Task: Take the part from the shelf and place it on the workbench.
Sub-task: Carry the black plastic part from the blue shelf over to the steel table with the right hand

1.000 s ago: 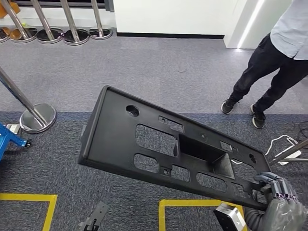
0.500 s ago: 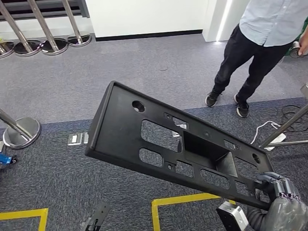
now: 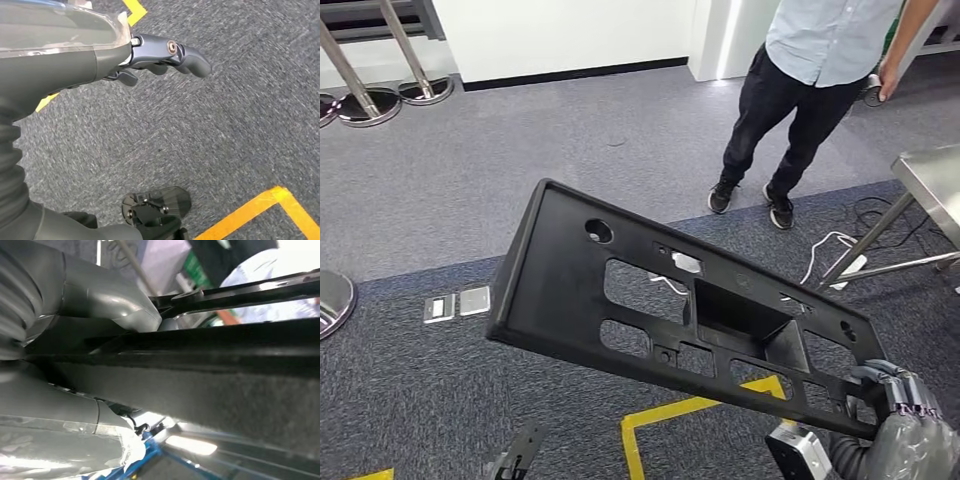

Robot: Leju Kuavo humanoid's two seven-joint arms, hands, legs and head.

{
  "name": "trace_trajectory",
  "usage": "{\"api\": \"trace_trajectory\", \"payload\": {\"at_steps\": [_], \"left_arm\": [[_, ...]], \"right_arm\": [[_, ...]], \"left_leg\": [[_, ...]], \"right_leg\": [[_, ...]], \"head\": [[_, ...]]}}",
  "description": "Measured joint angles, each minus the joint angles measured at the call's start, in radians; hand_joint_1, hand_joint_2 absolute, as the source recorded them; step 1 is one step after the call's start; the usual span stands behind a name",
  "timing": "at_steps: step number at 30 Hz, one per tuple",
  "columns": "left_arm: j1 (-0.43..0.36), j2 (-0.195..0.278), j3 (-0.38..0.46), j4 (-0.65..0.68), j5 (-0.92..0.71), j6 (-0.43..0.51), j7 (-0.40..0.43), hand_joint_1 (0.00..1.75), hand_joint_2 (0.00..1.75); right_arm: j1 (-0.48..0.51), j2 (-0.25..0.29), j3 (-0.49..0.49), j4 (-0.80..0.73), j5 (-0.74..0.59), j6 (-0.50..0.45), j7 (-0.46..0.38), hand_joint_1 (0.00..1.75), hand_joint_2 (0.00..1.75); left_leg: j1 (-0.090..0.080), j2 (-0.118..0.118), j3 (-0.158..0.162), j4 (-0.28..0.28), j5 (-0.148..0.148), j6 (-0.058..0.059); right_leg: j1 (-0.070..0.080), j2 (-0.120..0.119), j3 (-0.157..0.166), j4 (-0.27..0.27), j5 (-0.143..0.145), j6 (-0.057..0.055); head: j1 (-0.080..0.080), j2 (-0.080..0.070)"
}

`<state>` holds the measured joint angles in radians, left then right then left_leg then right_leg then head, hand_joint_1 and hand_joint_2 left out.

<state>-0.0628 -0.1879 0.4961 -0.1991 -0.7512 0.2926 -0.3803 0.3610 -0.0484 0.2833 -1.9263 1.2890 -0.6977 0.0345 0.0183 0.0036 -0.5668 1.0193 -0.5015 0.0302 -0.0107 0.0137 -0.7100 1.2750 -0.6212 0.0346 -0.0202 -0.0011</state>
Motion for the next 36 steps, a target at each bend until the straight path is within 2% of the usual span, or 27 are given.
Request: {"api": "trace_trajectory", "payload": {"at_steps": [1, 2, 3, 5, 6, 7, 8, 10, 11, 13, 15, 16, 17, 18, 20, 22, 23, 25, 27, 28, 30, 31, 32, 33, 34, 35, 36], "left_arm": [[0.0, 0.0, 0.0, 0.0, 0.0, 0.0, 0.0, 0.0, 1.75], [0.0, 0.0, 0.0, 0.0, 0.0, -0.001, 0.0, 0.0, 1.75], [-0.001, 0.0, 0.0, 0.0, -0.001, -0.002, 0.0, 0.0, 1.75], [-0.002, 0.0, 0.0, 0.0, -0.002, -0.005, 0.0, 0.0, 1.75], [-0.002, 0.0, 0.0, 0.0, -0.003, -0.005, 0.0, 0.0, 1.75], [-0.003, 0.0, 0.0, 0.0, -0.005, -0.006, 0.001, 0.0, 1.75], [-0.003, 0.0, 0.0, 0.0, -0.008, -0.006, 0.002, 0.0, 1.75], [-0.004, 0.0, 0.0, 0.0, -0.011, -0.006, 0.004, 0.0, 1.75], [-0.006, -0.001, 0.0, 0.0, -0.012, -0.006, 0.005, 0.0, 1.75], [-0.007, -0.001, 0.0, 0.0, -0.012, -0.008, 0.007, 0.0, 1.75], [-0.005, -0.001, 0.0, 0.0, -0.012, -0.012, 0.01, 0.0, 1.75], [-0.003, -0.001, 0.0, 0.0, -0.012, -0.013, 0.011, 0.0, 1.75], [-0.002, -0.001, 0.0, 0.0, -0.012, -0.014, 0.012, 0.0, 1.75], [-0.002, -0.001, 0.0, 0.0, -0.012, -0.014, 0.012, 0.0, 1.75], [-0.003, -0.001, 0.0, 0.0, -0.012, -0.014, 0.012, 0.0, 1.75], [-0.004, -0.001, 0.0, 0.0, -0.013, -0.015, 0.012, 0.0, 1.75], [-0.004, -0.001, 0.0, 0.0, -0.013, -0.015, 0.012, 0.0, 1.75], [-0.006, 0.0, 0.0, 0.0, -0.014, -0.017, 0.012, 0.0, 1.75], [-0.009, 0.0, 0.001, 0.0, -0.015, -0.018, 0.012, 0.0, 1.75], [-0.009, -0.001, 0.001, 0.0, -0.016, -0.018, 0.012, 0.0, 1.75], [-0.008, 0.0, 0.001, 0.0, -0.017, -0.018, 0.012, 0.0, 1.75], [-0.006, 0.0, 0.001, 0.0, -0.017, -0.018, 0.012, 0.0, 1.75], [-0.006, 0.0, 0.001, 0.0, -0.017, -0.018, 0.012, 0.0, 1.75], [-0.006, 0.0, 0.001, 0.0, -0.018, -0.018, 0.012, 0.0, 1.75], [-0.006, 0.0, 0.001, 0.0, -0.018, -0.018, 0.012, 0.0, 1.75], [-0.006, 0.0, 0.001, 0.0, -0.018, -0.018, 0.012, 0.0, 1.75], [-0.007, 0.0, 0.001, 0.0, -0.018, -0.018, 0.012, 0.0, 1.75]], "right_arm": [[0.001, 0.0, 0.0, 0.0, 0.0, 0.0, 0.0, 1.75, 1.75], [0.002, 0.0, -0.001, 0.001, 0.0, 0.0, 0.0, 1.75, 1.75], [0.002, 0.0, -0.001, 0.001, 0.0, 0.0, 0.0, 1.75, 1.75], [0.002, 0.0, -0.001, 0.001, 0.0, 0.0, 0.0, 1.75, 1.75], [0.001, 0.0, -0.001, 0.001, 0.0, 0.0, 0.0, 1.75, 1.75], [0.001, 0.0, -0.001, 0.001, 0.0, 0.0, 0.0, 1.75, 1.75], [0.002, 0.0, -0.002, 0.0, -0.001, 0.0, 0.0, 1.75, 1.75], [0.005, 0.001, -0.005, -0.001, -0.002, 0.0, 0.001, 1.75, 1.75], [0.005, 0.002, -0.006, -0.001, -0.002, 0.0, 0.001, 1.75, 1.75], [0.005, 0.004, -0.009, -0.003, -0.003, 0.0, 0.0, 1.75, 1.75], [0.004, 0.005, -0.01, -0.003, -0.005, 0.0, -0.001, 1.75, 1.75], [0.005, 0.006, -0.011, -0.002, -0.006, 0.0, -0.001, 1.75, 1.75], [0.005, 0.006, -0.011, -0.002, -0.006, 0.0, -0.001, 1.75, 1.75], [0.005, 0.006, -0.012, -0.001, -0.007, 0.0, -0.001, 1.75, 1.75], [0.005, 0.006, -0.012, -0.001, -0.008, 0.0, -0.002, 1.75, 1.75], [0.005, 0.006, -0.012, -0.001, -0.009, 0.0, -0.003, 1.75, 1.75], [0.005, 0.006, -0.013, -0.001, -0.009, 0.0, -0.003, 1.75, 1.75], [0.007, 0.007, -0.015, -0.001, -0.01, 0.0, -0.004, 1.75, 1.75], [0.008, 0.007, -0.017, -0.001, -0.011, 0.0, -0.004, 1.75, 1.75], [0.007, 0.007, -0.018, -0.001, -0.012, 0.0, -0.005, 1.75, 1.75], [0.004, 0.007, -0.018, 0.0, -0.012, 0.0, -0.006, 1.75, 1.75], [0.004, 0.007, -0.018, 0.0, -0.013, 0.0, -0.007, 1.75, 1.75], [0.005, 0.007, -0.018, 0.0, -0.014, 0.0, -0.008, 1.75, 1.75], [0.005, 0.007, -0.018, 0.001, -0.015, 0.0, -0.008, 1.75, 1.75], [0.005, 0.007, -0.019, 0.001, -0.015, 0.0, -0.008, 1.75, 1.75], [0.005, 0.007, -0.019, 0.001, -0.015, 0.0, -0.008, 1.75, 1.75], [0.004, 0.007, -0.019, 0.001, -0.015, 0.0, -0.009, 1.75, 1.75]], "left_leg": [[0.0, 0.01, 0.001, 0.0, -0.002, 0.0], [0.0, 0.018, 0.003, 0.0, -0.004, -0.002], [0.001, 0.026, 0.006, 0.0, -0.006, -0.004], [0.001, 0.04, 0.015, 0.0, -0.013, -0.011], [-0.001, 0.045, 0.019, 0.0, -0.016, -0.016], [-0.003, 0.05, 0.021, 0.001, -0.019, -0.021], [-0.004, 0.055, 0.023, 0.0, -0.021, -0.026], [-0.002, 0.065, 0.029, -0.003, -0.026, -0.037], [0.0, 0.06, 0.028, 0.004, -0.035, -0.043], [0.002, 0.034, -0.002, 0.075, -0.081, -0.048], [0.001, 0.014, -0.072, 0.219, -0.145, -0.047], [0.0, 0.01, -0.104, 0.28, -0.162, -0.046], [0.0, 0.008, -0.123, 0.309, -0.161, -0.044], [-0.001, 0.007, -0.123, 0.296, -0.139, -0.041], [-0.001, -0.006, -0.074, 0.168, -0.056, -0.033], [0.0, -0.035, -0.023, 0.047, -0.005, -0.028], [-0.001, -0.045, -0.011, 0.021, 0.001, -0.027], [-0.003, -0.044, -0.007, 0.011, -0.002, -0.024], [-0.002, -0.031, -0.003, 0.004, 0.001, -0.014], [-0.001, -0.023, -0.002, 0.001, 0.002, -0.008], [0.0, -0.005, 0.001, 0.0, 0.001, -0.001], [0.0, 0.004, 0.002, 0.0, -0.001, -0.001], [0.0, 0.013, 0.003, 0.0, -0.003, -0.001], [0.0, 0.022, 0.005, 0.0, -0.005, -0.002], [0.001, 0.03, 0.009, 0.0, -0.008, -0.004], [0.002, 0.037, 0.014, 0.0, -0.012, -0.006], [0.001, 0.043, 0.019, 0.0, -0.016, -0.01]], "right_leg": [[-0.002, -0.002, -0.019, 0.036, -0.006, 0.003], [-0.003, -0.004, -0.019, 0.034, 0.007, 0.006], [-0.004, -0.008, 0.001, -0.008, 0.036, 0.007], [-0.002, -0.037, 0.076, -0.155, 0.104, 0.006], [0.002, -0.051, 0.104, -0.212, 0.123, 0.001], [0.006, -0.061, 0.12, -0.246, 0.13, -0.005], [0.01, -0.063, 0.122, -0.254, 0.126, -0.012], [0.011, -0.046, 0.121, -0.257, 0.129, -0.026], [0.01, -0.038, 0.123, -0.26, 0.13, -0.034], [0.006, -0.024, 0.127, -0.265, 0.132, -0.049], [0.008, -0.007, 0.127, -0.264, 0.131, -0.056], [0.009, 0.004, 0.128, -0.264, 0.13, -0.058], [0.01, 0.015, 0.13, -0.264, 0.13, -0.058], [0.011, 0.026, 0.132, -0.264, 0.129, -0.058], [0.011, 0.048, 0.137, -0.264, 0.126, -0.056], [0.012, 0.067, 0.138, -0.26, 0.123, -0.049], [0.012, 0.074, 0.137, -0.259, 0.122, -0.044], [0.008, 0.087, 0.133, -0.26, 0.123, -0.034], [0.007, 0.068, 0.127, -0.246, 0.109, -0.022], [0.008, 0.047, 0.114, -0.216, 0.088, -0.016], [0.006, 0.008, 0.057, -0.097, 0.027, -0.006], [0.004, 0.002, 0.024, -0.03, 0.002, -0.002], [0.001, -0.001, 0.0, 0.014, -0.007, 0.002], [-0.001, -0.004, -0.005, 0.021, 0.004, 0.005], [-0.002, -0.009, 0.01, -0.014, 0.033, 0.006], [-0.003, -0.019, 0.043, -0.083, 0.073, 0.006], [0.0, -0.042, 0.078, -0.154, 0.103, 0.004]], "head": [[0.0, 0.0], [0.0, 0.0], [0.0, 0.0], [0.0, 0.0], [0.0, 0.0], [-0.001, 0.0], [-0.001, 0.0], [-0.001, 0.0], [-0.001, 0.0], [-0.003, 0.0], [-0.004, 0.0], [-0.004, 0.0], [-0.004, 0.0], [-0.004, 0.0], [-0.003, 0.0], [-0.003, 0.0], [-0.003, 0.0], [-0.002, 0.0], [-0.002, 0.0], [0.0, 0.0], [0.002, 0.0], [0.002, 0.0], [0.002, 0.0], [0.002, 0.0], [0.002, 0.0], [0.002, 0.0], [0.002, 0.0]]}}
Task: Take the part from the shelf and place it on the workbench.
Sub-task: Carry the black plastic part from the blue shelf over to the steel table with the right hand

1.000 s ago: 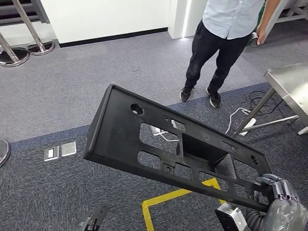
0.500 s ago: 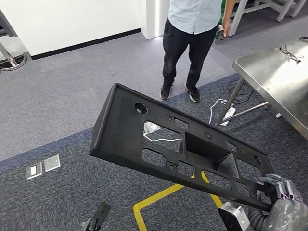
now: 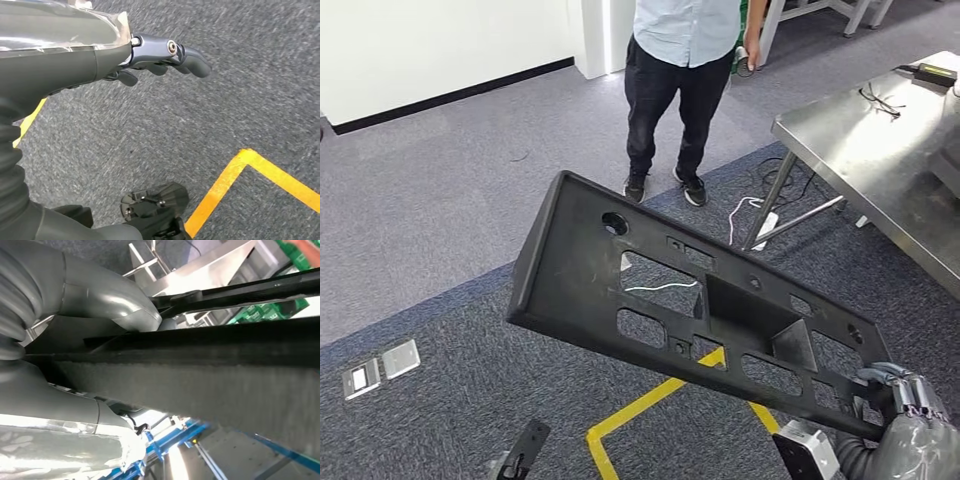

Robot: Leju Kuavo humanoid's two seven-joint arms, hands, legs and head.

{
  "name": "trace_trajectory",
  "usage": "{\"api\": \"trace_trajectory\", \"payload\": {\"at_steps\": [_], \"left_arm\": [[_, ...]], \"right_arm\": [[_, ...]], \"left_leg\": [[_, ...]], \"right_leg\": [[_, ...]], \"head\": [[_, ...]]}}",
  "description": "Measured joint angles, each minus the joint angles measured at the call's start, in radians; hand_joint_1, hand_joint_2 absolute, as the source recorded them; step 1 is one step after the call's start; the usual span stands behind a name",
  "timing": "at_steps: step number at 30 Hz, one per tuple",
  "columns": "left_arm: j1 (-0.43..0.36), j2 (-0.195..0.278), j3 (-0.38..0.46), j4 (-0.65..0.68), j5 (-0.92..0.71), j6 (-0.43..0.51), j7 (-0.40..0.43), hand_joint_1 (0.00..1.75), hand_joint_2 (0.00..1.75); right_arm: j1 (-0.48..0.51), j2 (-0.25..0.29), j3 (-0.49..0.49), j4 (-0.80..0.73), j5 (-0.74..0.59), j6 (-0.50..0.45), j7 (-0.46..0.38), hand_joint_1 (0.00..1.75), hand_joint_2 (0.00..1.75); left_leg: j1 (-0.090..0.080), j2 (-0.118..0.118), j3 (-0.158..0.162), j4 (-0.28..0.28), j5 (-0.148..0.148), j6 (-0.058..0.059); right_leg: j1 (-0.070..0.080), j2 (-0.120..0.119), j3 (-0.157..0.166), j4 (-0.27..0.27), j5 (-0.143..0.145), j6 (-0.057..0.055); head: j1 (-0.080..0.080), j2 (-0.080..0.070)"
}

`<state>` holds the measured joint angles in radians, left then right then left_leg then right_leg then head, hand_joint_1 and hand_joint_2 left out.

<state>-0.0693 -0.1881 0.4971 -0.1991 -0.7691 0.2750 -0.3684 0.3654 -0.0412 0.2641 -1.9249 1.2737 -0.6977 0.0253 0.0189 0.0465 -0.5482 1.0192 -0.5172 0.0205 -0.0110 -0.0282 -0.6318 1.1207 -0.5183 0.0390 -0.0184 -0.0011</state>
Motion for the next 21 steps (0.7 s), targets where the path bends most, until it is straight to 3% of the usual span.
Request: {"api": "trace_trajectory", "payload": {"at_steps": [1, 3, 5, 6, 8, 10, 11, 12, 13, 14, 16, 18, 20, 21], "left_arm": [[0.0, 0.0, 0.0, 0.0, 0.0, 0.0, 0.0, 0.0, 1.75], [0.0, 0.0, 0.0, 0.0, 0.0, 0.0, 0.0, 0.0, 1.75], [-0.002, 0.0, 0.0, 0.0, 0.0, 0.0, 0.0, 0.0, 1.75], [-0.003, 0.0, 0.0, 0.0, 0.0, 0.0, 0.0, 0.0, 1.75], [-0.004, 0.0, 0.0, 0.0, -0.001, 0.0, 0.0, 0.0, 1.75], [0.0, 0.0, 0.0, 0.0, -0.001, 0.0, 0.0, 0.0, 1.75], [0.002, 0.0, 0.0, 0.0, -0.001, 0.0, 0.0, 0.0, 1.75], [0.003, 0.0, 0.0, 0.0, -0.001, 0.0, 0.0, 0.0, 1.75], [0.003, 0.0, 0.0, 0.0, -0.001, 0.0, 0.0, 0.0, 1.75], [0.002, 0.0, 0.0, 0.0, 0.0, -0.001, 0.0, 0.0, 1.75], [0.002, 0.0, 0.0, 0.0, 0.001, -0.001, 0.0, 0.0, 1.75], [0.002, 0.0, 0.0, 0.0, 0.002, -0.002, 0.0, 0.0, 1.75], [0.001, 0.0, 0.0, 0.0, 0.002, -0.003, 0.0, 0.0, 1.75], [0.0, 0.0, 0.001, 0.0, 0.002, -0.003, 0.0, 0.0, 1.75]], "right_arm": [[-0.001, 0.0, 0.0, 0.0, 0.0, 0.0, -0.001, 1.75, 1.75], [-0.003, 0.0, 0.0, 0.0, 0.0, 0.0, -0.004, 1.75, 1.75], [-0.002, 0.0, -0.001, 0.0, 0.0, 0.0, -0.005, 1.75, 1.75], [-0.002, 0.001, -0.002, -0.001, 0.0, 0.0, -0.006, 1.75, 1.75], [-0.005, 0.002, -0.003, -0.001, 0.0, 0.0, -0.006, 1.75, 1.75], [-0.006, 0.004, -0.004, -0.001, 0.0, 0.0, -0.006, 1.75, 1.75], [-0.006, 0.005, -0.004, -0.001, 0.0, 0.0, -0.006, 1.75, 1.75], [-0.006, 0.005, -0.005, 0.0, 0.0, 0.0, -0.006, 1.75, 1.75], [-0.005, 0.005, -0.005, 0.0, 0.0, 0.0, -0.006, 1.75, 1.75], [-0.005, 0.005, -0.005, 0.0, 0.001, 0.0, -0.006, 1.75, 1.75], [-0.005, 0.006, -0.006, 0.0, 0.001, 0.0, -0.006, 1.75, 1.75], [-0.004, 0.006, -0.006, 0.0, 0.002, 0.0, -0.006, 1.75, 1.75], [0.001, 0.006, -0.007, 0.0, 0.004, 0.0, -0.006, 1.75, 1.75], [0.004, 0.006, -0.007, 0.0, 0.004, 0.0, -0.006, 1.75, 1.75]], "left_leg": [[-0.002, 0.006, 0.003, 0.0, -0.004, -0.005], [-0.006, 0.018, 0.007, 0.0, -0.009, -0.014], [-0.005, 0.03, 0.012, -0.003, -0.014, -0.026], [-0.003, 0.024, 0.011, 0.004, -0.023, -0.03], [0.0, -0.007, -0.02, 0.078, -0.07, -0.036], [-0.001, -0.03, -0.09, 0.219, -0.131, -0.037], [-0.001, -0.033, -0.12, 0.274, -0.145, -0.037], [-0.001, -0.034, -0.136, 0.295, -0.138, -0.036], [-0.001, -0.036, -0.132, 0.274, -0.11, -0.033], [-0.001, -0.041, -0.112, 0.216, -0.069, -0.03], [0.002, -0.072, -0.059, 0.082, 0.001, -0.025], [0.003, -0.097, -0.035, 0.022, 0.016, -0.023], [0.001, -0.09, -0.033, 0.015, 0.014, -0.017], [0.001, -0.084, -0.031, 0.012, 0.015, -0.012]], "right_leg": [[0.004, -0.019, 0.027, -0.058, 0.02, -0.005], [0.014, -0.038, 0.043, -0.1, 0.025, -0.018], [0.015, -0.019, 0.041, -0.105, 0.027, -0.031], [0.013, -0.01, 0.042, -0.108, 0.028, -0.039], [0.008, 0.009, 0.046, -0.113, 0.031, -0.052], [0.009, 0.03, 0.047, -0.113, 0.029, -0.059], [0.01, 0.042, 0.049, -0.113, 0.028, -0.06], [0.01, 0.054, 0.051, -0.113, 0.027, -0.06], [0.01, 0.067, 0.054, -0.113, 0.026, -0.06], [0.01, 0.079, 0.059, -0.112, 0.023, -0.058], [0.011, 0.101, 0.063, -0.109, 0.018, -0.052], [0.01, 0.117, 0.059, -0.106, 0.016, -0.043], [0.007, 0.127, 0.055, -0.106, 0.015, -0.032], [0.007, 0.117, 0.053, -0.101, 0.009, -0.026]], "head": [[0.0, 0.0], [-0.001, 0.0], [-0.002, 0.0], [-0.002, 0.0], [-0.003, 0.0], [-0.004, 0.0], [-0.004, 0.0], [-0.004, 0.0], [-0.004, 0.0], [-0.004, 0.0], [-0.003, 0.0], [-0.003, 0.0], [-0.003, 0.0], [-0.002, 0.0]]}}
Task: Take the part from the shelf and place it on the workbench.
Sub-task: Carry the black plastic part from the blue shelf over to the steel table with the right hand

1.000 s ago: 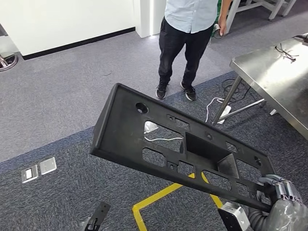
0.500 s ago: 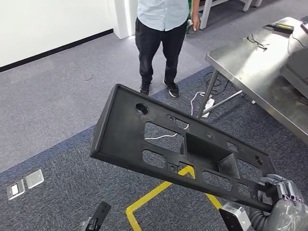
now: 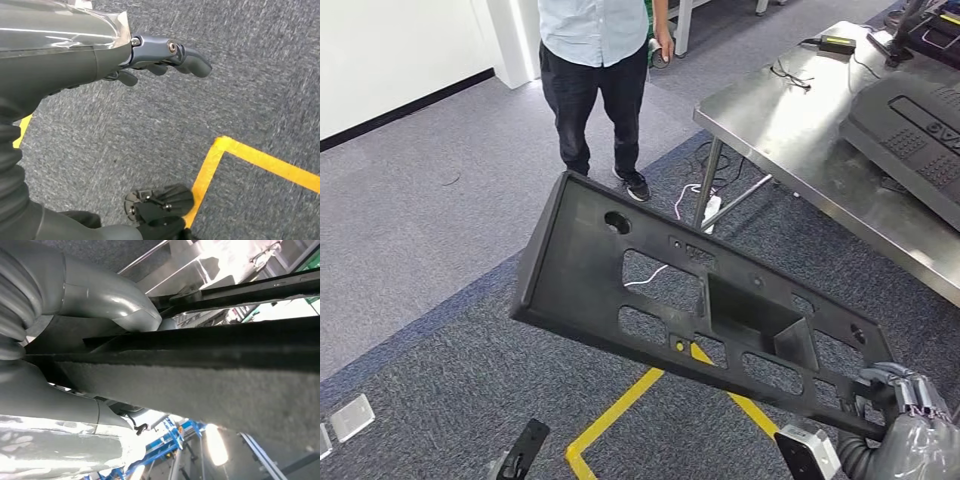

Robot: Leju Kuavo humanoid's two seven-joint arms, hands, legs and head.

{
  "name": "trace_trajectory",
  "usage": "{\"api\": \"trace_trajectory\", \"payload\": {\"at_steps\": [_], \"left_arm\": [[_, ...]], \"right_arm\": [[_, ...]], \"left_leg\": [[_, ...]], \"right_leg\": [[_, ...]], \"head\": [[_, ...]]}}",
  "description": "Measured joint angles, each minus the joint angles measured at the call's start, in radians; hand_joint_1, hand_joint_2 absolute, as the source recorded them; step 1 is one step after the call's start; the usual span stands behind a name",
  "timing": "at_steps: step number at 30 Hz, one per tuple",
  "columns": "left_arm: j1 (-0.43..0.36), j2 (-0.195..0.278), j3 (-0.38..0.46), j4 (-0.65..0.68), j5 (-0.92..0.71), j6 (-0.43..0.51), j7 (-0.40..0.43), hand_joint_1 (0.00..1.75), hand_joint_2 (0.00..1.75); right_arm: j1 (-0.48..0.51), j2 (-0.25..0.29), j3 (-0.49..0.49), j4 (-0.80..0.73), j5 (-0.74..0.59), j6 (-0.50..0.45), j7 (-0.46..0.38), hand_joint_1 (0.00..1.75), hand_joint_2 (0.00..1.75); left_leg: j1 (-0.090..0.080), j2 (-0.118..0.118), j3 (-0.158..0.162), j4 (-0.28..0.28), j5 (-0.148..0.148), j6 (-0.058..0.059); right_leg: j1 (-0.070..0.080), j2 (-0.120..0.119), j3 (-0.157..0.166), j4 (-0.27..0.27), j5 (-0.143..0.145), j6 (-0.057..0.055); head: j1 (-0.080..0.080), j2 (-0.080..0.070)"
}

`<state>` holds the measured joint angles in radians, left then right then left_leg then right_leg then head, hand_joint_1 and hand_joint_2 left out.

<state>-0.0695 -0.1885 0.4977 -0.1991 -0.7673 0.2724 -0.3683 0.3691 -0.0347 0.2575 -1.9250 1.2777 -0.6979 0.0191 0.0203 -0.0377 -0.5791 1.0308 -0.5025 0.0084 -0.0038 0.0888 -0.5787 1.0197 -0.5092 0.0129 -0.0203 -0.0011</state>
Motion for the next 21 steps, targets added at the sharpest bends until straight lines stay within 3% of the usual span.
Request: {"api": "trace_trajectory", "payload": {"at_steps": [2, 3, 5, 6, 7, 9, 11, 13, 15, 16, 18, 20, 21], "left_arm": [[-0.001, 0.0, 0.0, 0.0, 0.0, 0.0, 0.0, 0.0, 1.75], [0.0, -0.001, 0.0, 0.0, 0.0, 0.0, 0.0, 0.0, 1.75], [0.003, -0.001, 0.001, 0.0, 0.0, -0.001, 0.0, 0.0, 1.75], [0.003, 0.0, 0.001, 0.0, 0.0, -0.002, 0.0, 0.0, 1.75], [0.003, 0.0, 0.001, 0.0, 0.0, -0.003, -0.001, 0.0, 1.75], [0.003, -0.001, 0.001, 0.0, 0.0, -0.007, -0.002, 0.0, 1.75], [0.002, -0.001, 0.001, 0.0, 0.0, -0.01, -0.005, 0.0, 1.75], [0.003, -0.001, 0.001, 0.0, 0.0, -0.014, -0.007, 0.0, 1.75], [0.002, -0.001, 0.001, 0.0, 0.0, -0.016, -0.008, 0.0, 1.75], [0.0, -0.001, 0.001, 0.0, 0.0, -0.016, -0.009, 0.0, 1.75], [0.0, -0.002, 0.001, 0.0, 0.0, -0.017, -0.011, 0.0, 1.75], [0.003, -0.001, 0.002, 0.0, 0.0, -0.019, -0.013, 0.0, 1.75], [0.005, -0.001, 0.002, 0.0, 0.001, -0.02, -0.013, 0.0, 1.75]], "right_arm": [[0.0, 0.0, 0.001, 0.0, 0.001, 0.0, 0.0, 1.75, 1.75], [-0.001, 0.0, 0.001, -0.001, 0.001, 0.0, 0.0, 1.75, 1.75], [-0.001, 0.0, 0.002, 0.0, 0.002, 0.0, -0.001, 1.75, 1.75], [0.0, 0.0, 0.002, 0.0, 0.002, 0.0, 0.0, 1.75, 1.75], [0.001, 0.0, 0.002, 0.001, 0.002, 0.0, 0.0, 1.75, 1.75], [0.001, 0.0, 0.002, 0.001, 0.002, 0.0, 0.0, 1.75, 1.75], [-0.001, 0.0, 0.002, 0.001, 0.002, 0.0, 0.0, 1.75, 1.75], [0.0, 0.0, 0.002, 0.001, 0.002, 0.0, 0.0, 1.75, 1.75], [0.002, 0.0, 0.001, 0.0, 0.002, 0.0, 0.0, 1.75, 1.75], [0.002, 0.001, 0.001, 0.0, 0.002, 0.0, 0.0, 1.75, 1.75], [0.0, 0.002, 0.0, -0.001, 0.003, 0.0, 0.0, 1.75, 1.75], [-0.001, 0.003, 0.0, 0.0, 0.003, 0.0, 0.0, 1.75, 1.75], [0.0, 0.003, 0.0, 0.001, 0.003, 0.0, 0.0, 1.75, 1.75]], "left_leg": [[0.003, 0.016, 0.004, -0.005, 0.001, 0.01], [0.003, 0.025, 0.006, -0.006, -0.001, 0.014], [0.002, 0.045, 0.008, -0.005, -0.004, 0.016], [0.002, 0.054, 0.01, -0.005, -0.007, 0.016], [0.002, 0.062, 0.014, -0.005, -0.01, 0.015], [0.003, 0.076, 0.025, -0.005, -0.018, 0.009], [-0.002, 0.087, 0.035, -0.005, -0.026, 0.0], [-0.006, 0.1, 0.039, -0.007, -0.031, -0.01], [-0.004, 0.109, 0.045, -0.008, -0.038, -0.02], [-0.002, 0.101, 0.042, 0.005, -0.051, -0.024], [-0.001, 0.071, 0.005, 0.093, -0.103, -0.028], [-0.001, 0.054, -0.063, 0.228, -0.156, -0.029], [-0.002, 0.051, -0.086, 0.267, -0.161, -0.029]], "right_leg": [[0.0, -0.041, -0.024, 0.058, -0.039, 0.012], [-0.001, -0.063, -0.053, 0.119, -0.071, 0.018], [-0.005, -0.077, -0.118, 0.25, -0.121, 0.027], [-0.007, -0.078, -0.135, 0.279, -0.122, 0.029], [-0.009, -0.081, -0.13, 0.265, -0.1, 0.031], [-0.009, -0.102, -0.072, 0.139, -0.026, 0.029], [-0.001, -0.138, -0.019, 0.028, 0.015, 0.021], [0.008, -0.146, -0.011, 0.005, 0.012, 0.009], [0.007, -0.127, -0.009, -0.001, 0.013, -0.005], [0.004, -0.119, -0.007, -0.005, 0.015, -0.013], [0.0, -0.102, -0.002, -0.011, 0.017, -0.025], [0.001, -0.082, -0.001, -0.011, 0.015, -0.03], [0.001, -0.07, 0.0, -0.011, 0.014, -0.031]], "head": [[0.002, 0.0], [0.004, 0.0], [0.004, 0.0], [0.004, 0.0], [0.004, 0.0], [0.004, 0.0], [0.003, 0.0], [0.002, 0.0], [0.002, 0.0], [0.001, 0.0], [-0.001, 0.0], [-0.002, 0.0], [-0.002, 0.0]]}}
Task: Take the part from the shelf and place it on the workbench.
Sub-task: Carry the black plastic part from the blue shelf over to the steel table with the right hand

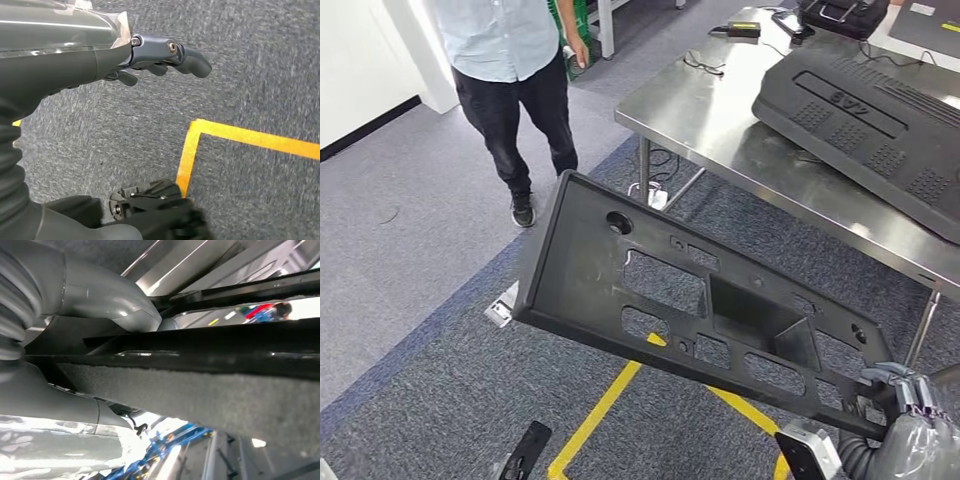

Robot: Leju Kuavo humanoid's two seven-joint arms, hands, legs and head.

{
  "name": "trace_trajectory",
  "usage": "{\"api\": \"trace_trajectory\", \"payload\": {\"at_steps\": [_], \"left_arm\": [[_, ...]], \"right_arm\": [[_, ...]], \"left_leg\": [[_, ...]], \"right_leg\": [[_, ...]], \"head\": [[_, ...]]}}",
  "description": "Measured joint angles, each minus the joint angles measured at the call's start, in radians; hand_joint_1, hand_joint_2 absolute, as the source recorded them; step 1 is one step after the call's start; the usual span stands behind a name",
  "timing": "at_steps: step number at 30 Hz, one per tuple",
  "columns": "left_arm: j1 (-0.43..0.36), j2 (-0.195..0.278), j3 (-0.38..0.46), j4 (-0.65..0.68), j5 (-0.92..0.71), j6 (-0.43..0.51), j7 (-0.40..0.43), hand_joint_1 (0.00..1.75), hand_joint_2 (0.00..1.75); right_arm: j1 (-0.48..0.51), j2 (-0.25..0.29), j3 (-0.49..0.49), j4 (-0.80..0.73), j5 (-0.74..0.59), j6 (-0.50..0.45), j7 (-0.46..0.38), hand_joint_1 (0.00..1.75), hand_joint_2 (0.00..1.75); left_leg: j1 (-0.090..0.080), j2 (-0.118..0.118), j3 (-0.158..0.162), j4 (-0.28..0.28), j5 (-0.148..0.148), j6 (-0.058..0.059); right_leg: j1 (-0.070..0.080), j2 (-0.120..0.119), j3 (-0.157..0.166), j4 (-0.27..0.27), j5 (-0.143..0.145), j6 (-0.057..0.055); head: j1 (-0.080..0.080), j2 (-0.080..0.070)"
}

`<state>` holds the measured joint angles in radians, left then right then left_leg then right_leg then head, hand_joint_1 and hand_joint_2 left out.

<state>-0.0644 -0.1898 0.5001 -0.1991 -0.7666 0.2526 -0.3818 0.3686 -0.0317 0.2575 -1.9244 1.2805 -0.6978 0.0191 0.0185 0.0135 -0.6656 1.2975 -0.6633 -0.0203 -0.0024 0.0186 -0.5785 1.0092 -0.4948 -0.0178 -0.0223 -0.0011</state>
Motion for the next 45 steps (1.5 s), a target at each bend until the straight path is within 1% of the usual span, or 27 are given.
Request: {"api": "trace_trajectory", "payload": {"at_steps": [1, 2, 4, 6, 7, 9, 11, 13, 14, 15, 16, 17, 20, 22, 24, 26, 27, 29, 31, 32, 33, 35, 36, 39, 41, 43, 45], "left_arm": [[0.001, 0.0, 0.0, 0.0, 0.0, -0.001, -0.001, 0.0, 1.75], [0.001, 0.0, 0.001, 0.0, 0.001, -0.003, -0.002, 0.0, 1.75], [0.001, 0.0, 0.002, 0.0, 0.001, -0.005, -0.004, 0.0, 1.75], [0.001, 0.0, 0.004, 0.0, 0.001, -0.007, -0.005, 0.0, 1.75], [0.002, 0.001, 0.004, 0.0, 0.001, -0.007, -0.005, 0.0, 1.75], [0.001, 0.001, 0.006, 0.0, 0.001, -0.008, -0.006, 0.0, 1.75], [-0.001, 0.0, 0.007, 0.0, 0.001, -0.01, -0.008, 0.0, 1.75], [0.0, 0.0, 0.008, 0.0, 0.001, -0.011, -0.008, 0.0, 1.75], [0.002, 0.0, 0.008, 0.0, 0.001, -0.011, -0.008, 0.0, 1.75], [0.003, 0.0, 0.009, 0.0, 0.001, -0.011, -0.008, 0.0, 1.75], [0.003, 0.001, 0.009, 0.0, 0.001, -0.011, -0.008, 0.0, 1.75], [0.003, 0.001, 0.009, 0.0, 0.001, -0.011, -0.008, 0.0, 1.75], [0.001, 0.001, 0.01, 0.0, 0.0, -0.011, -0.008, 0.0, 1.75], [0.001, 0.001, 0.01, 0.0, 0.0, -0.011, -0.008, 0.0, 1.75], [0.0, 0.0, 0.01, 0.0, -0.001, -0.011, -0.008, 0.0, 1.75], [-0.003, 0.0, 0.01, 0.0, -0.001, -0.011, -0.007, 0.0, 1.75], [-0.004, 0.0, 0.01, 0.0, -0.002, -0.011, -0.007, 0.0, 1.75], [-0.002, 0.0, 0.01, 0.0, -0.003, -0.011, -0.007, 0.0, 1.75], [0.002, 0.0, 0.01, 0.0, -0.004, -0.011, -0.005, 0.0, 1.75], [0.003, 0.0, 0.01, 0.0, -0.005, -0.011, -0.005, 0.0, 1.75], [0.002, 0.001, 0.01, 0.0, -0.007, -0.011, -0.005, 0.0, 1.75], [-0.001, 0.001, 0.01, 0.0, -0.011, -0.011, -0.005, 0.0, 1.75], [-0.002, 0.001, 0.01, 0.0, -0.013, -0.011, -0.005, 0.0, 1.75], [-0.004, 0.001, 0.01, 0.0, -0.015, -0.011, -0.004, 0.0, 1.75], [-0.006, 0.001, 0.011, 0.0, -0.014, -0.016, -0.005, 0.0, 1.75], [-0.007, 0.001, 0.011, 0.0, -0.014, -0.024, -0.008, 0.0, 1.75], [-0.004, 0.002, 0.011, 0.0, -0.014, -0.03, -0.008, 0.0, 1.75]], "right_arm": [[0.0, 0.0, 0.0, 0.001, 0.0, 0.0, 0.0, 1.75, 1.75], [0.0, 0.0, 0.0, 0.001, 0.0, 0.0, 0.0, 1.75, 1.75], [0.0, 0.0, 0.0, 0.002, 0.0, 0.0, 0.0, 1.75, 1.75], [0.0, 0.0, 0.0, 0.003, 0.0, 0.0, 0.0, 1.75, 1.75], [0.0, 0.0, 0.0, 0.003, 0.0, 0.0, 0.0, 1.75, 1.75], [0.003, 0.0, 0.0, 0.003, 0.0, 0.0, 0.0, 1.75, 1.75], [0.002, -0.001, 0.0, 0.003, 0.0, 0.0, 0.0, 1.75, 1.75], [-0.001, -0.002, 0.002, 0.003, 0.0, 0.0, 0.0, 1.75, 1.75], [-0.002, -0.002, 0.002, 0.003, -0.001, 0.0, 0.0, 1.75, 1.75], [-0.001, -0.002, 0.003, 0.004, -0.001, 0.0, 0.0, 1.75, 1.75], [-0.001, -0.002, 0.003, 0.005, -0.001, 0.0, 0.0, 1.75, 1.75], [-0.001, -0.003, 0.003, 0.007, -0.002, 0.0, 0.0, 1.75, 1.75], [-0.003, -0.003, 0.004, 0.008, -0.002, 0.0, 0.0, 1.75, 1.75], [-0.004, -0.003, 0.004, 0.008, -0.002, 0.0, 0.0, 1.75, 1.75], [-0.003, -0.003, 0.004, 0.008, -0.003, 0.0, 0.001, 1.75, 1.75], [-0.004, -0.004, 0.003, 0.008, -0.004, 0.0, 0.001, 1.75, 1.75], [-0.006, -0.004, 0.003, 0.008, -0.005, 0.0, 0.001, 1.75, 1.75], [-0.011, -0.004, 0.004, 0.009, -0.006, 0.0, 0.001, 1.75, 1.75], [-0.013, -0.004, 0.004, 0.013, -0.006, 0.0, 0.001, 1.75, 1.75], [-0.013, -0.004, 0.004, 0.015, -0.006, 0.0, 0.001, 1.75, 1.75], [-0.014, -0.004, 0.004, 0.016, -0.006, 0.0, 0.001, 1.75, 1.75], [-0.014, -0.004, 0.004, 0.018, -0.006, 0.0, 0.001, 1.75, 1.75], [-0.014, -0.004, 0.004, 0.018, -0.006, 0.0, 0.001, 1.75, 1.75], [-0.014, -0.005, 0.005, 0.018, -0.006, 0.0, 0.001, 1.75, 1.75], [-0.015, -0.006, 0.005, 0.018, -0.004, 0.0, 0.001, 1.75, 1.75], [-0.018, -0.007, 0.005, 0.018, -0.002, 0.0, 0.001, 1.75, 1.75], [-0.021, -0.007, 0.007, 0.019, -0.002, 0.0, 0.001, 1.75, 1.75]], "left_leg": [[0.0, -0.001, -0.007, 0.003, 0.016, 0.002], [0.0, -0.004, 0.004, -0.035, 0.05, 0.004], [0.002, -0.031, 0.052, -0.163, 0.128, 0.011], [0.003, -0.062, 0.084, -0.246, 0.155, 0.016], [0.003, -0.069, 0.088, -0.256, 0.15, 0.018], [0.002, -0.058, 0.091, -0.264, 0.151, 0.025], [0.006, -0.042, 0.095, -0.269, 0.152, 0.036], [0.007, -0.023, 0.099, -0.271, 0.15, 0.044], [0.007, -0.013, 0.1, -0.271, 0.149, 0.045], [0.007, -0.003, 0.102, -0.27, 0.147, 0.046], [0.007, 0.006, 0.104, -0.27, 0.144, 0.045], [0.007, 0.014, 0.108, -0.27, 0.141, 0.043], [0.005, 0.034, 0.123, -0.271, 0.13, 0.031], [0.0, 0.045, 0.127, -0.272, 0.125, 0.021], [0.0, 0.059, 0.132, -0.277, 0.122, 0.011], [0.003, 0.045, 0.129, -0.26, 0.104, 0.003], [0.004, 0.03, 0.114, -0.224, 0.081, 0.001], [0.002, 0.005, 0.051, -0.097, 0.022, 0.0], [0.001, 0.0, -0.005, 0.002, 0.0, 0.001], [0.0, -0.001, -0.01, -0.001, 0.019, 0.003], [0.0, -0.003, 0.002, -0.042, 0.055, 0.006], [0.001, -0.017, 0.051, -0.171, 0.13, 0.014], [0.001, -0.026, 0.071, -0.221, 0.149, 0.017], [-0.003, -0.037, 0.086, -0.261, 0.15, 0.026], [-0.001, -0.034, 0.088, -0.265, 0.153, 0.037], [0.002, -0.028, 0.09, -0.268, 0.154, 0.045], [0.002, -0.021, 0.091, -0.268, 0.152, 0.048]], "right_leg": [[0.0, 0.012, 0.002, 0.0, -0.001, 0.0], [0.001, 0.025, 0.005, 0.001, -0.002, 0.001], [0.002, 0.047, 0.01, 0.004, -0.007, 0.006], [0.001, 0.065, 0.005, 0.009, -0.01, 0.015], [0.0, 0.073, 0.001, 0.011, -0.009, 0.02], [-0.003, 0.078, -0.004, 0.012, -0.01, 0.03], [-0.002, 0.045, -0.019, 0.049, -0.037, 0.041], [-0.004, 0.004, -0.072, 0.164, -0.096, 0.052], [-0.006, -0.004, -0.106, 0.232, -0.122, 0.056], [-0.009, -0.007, -0.132, 0.281, -0.134, 0.059], [-0.011, -0.009, -0.14, 0.294, -0.126, 0.062], [-0.012, -0.013, -0.127, 0.262, -0.098, 0.063], [-0.006, -0.054, -0.031, 0.063, -0.005, 0.056], [0.003, -0.07, -0.012, 0.017, -0.001, 0.046], [0.005, -0.055, -0.014, 0.014, 0.0, 0.034], [0.001, -0.039, -0.011, 0.006, 0.004, 0.02], [-0.002, -0.032, -0.009, 0.002, 0.006, 0.014], [-0.003, -0.015, -0.008, 0.001, 0.005, 0.006], [-0.001, 0.007, -0.006, 0.002, 0.004, 0.004], [-0.001, 0.018, -0.005, 0.002, 0.003, 0.003], [0.0, 0.028, -0.002, 0.002, 0.002, 0.004], [0.001, 0.045, 0.003, 0.005, -0.003, 0.008], [0.002, 0.051, 0.003, 0.008, -0.005, 0.012], [-0.001, 0.061, -0.003, 0.01, -0.006, 0.028], [-0.002, 0.043, -0.007, 0.022, -0.019, 0.041], [-0.004, 0.01, -0.038, 0.097, -0.066, 0.053], [-0.009, -0.006, -0.101, 0.227, -0.122, 0.062]], "head": [[0.0, 0.0], [0.0, 0.0], [0.0, 0.0], [0.001, 0.0], [0.001, 0.0], [0.001, 0.0], [0.004, 0.0], [0.008, 0.0], [0.008, 0.0], [0.007, 0.0], [0.007, 0.0], [0.007, 0.0], [0.007, 0.0], [0.006, 0.0], [0.005, 0.0], [0.005, 0.0], [0.005, 0.0], [0.003, 0.0], [0.003, 0.0], [0.003, 0.0], [0.003, 0.0], [0.004, 0.0], [0.004, 0.0], [0.004, 0.0], [0.005, 0.0], [0.008, 0.0], [0.009, 0.0]]}}
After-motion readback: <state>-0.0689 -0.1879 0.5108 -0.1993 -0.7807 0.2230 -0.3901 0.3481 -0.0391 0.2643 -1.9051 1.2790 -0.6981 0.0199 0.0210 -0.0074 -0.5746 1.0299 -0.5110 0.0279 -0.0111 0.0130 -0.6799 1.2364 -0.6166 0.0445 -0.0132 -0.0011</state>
